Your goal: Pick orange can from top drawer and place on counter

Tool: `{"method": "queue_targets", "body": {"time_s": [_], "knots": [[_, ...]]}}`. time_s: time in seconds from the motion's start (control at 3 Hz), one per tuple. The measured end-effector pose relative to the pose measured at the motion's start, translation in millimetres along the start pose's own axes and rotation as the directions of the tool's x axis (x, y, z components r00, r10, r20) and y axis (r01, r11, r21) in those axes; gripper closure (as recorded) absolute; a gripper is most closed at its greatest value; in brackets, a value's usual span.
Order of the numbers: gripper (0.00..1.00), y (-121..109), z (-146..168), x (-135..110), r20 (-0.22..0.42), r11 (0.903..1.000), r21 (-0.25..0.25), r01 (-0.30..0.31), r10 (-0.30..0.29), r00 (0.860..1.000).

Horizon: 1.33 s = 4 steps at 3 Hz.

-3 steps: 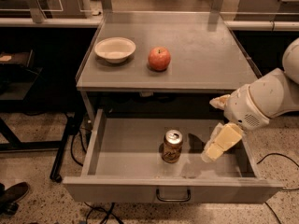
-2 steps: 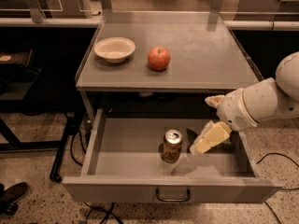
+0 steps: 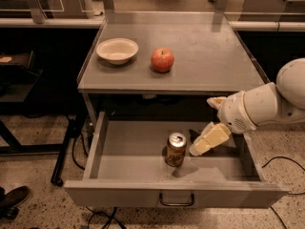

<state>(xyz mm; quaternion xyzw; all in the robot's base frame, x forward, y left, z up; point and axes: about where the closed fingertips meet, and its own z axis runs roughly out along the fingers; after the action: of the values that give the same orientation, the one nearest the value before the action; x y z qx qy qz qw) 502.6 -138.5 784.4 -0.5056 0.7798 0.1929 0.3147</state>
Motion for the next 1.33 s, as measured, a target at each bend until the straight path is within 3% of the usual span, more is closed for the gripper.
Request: {"method": "queue_targets", "body": {"time_s": [0.33, 0.67, 1.33], "knots": [[0.0, 4.7, 14.6, 11.3, 0.008, 0.9993, -0.02, -0.032, 0.032, 0.999], [0.0, 7.6, 60.0, 31.8, 0.024, 0.994, -0.07, -0.084, 0.085, 0.996], [0.0, 11.8, 94.4, 36.6, 0.054, 0.9946, -0.069, -0.077, 0.081, 0.995]]}}
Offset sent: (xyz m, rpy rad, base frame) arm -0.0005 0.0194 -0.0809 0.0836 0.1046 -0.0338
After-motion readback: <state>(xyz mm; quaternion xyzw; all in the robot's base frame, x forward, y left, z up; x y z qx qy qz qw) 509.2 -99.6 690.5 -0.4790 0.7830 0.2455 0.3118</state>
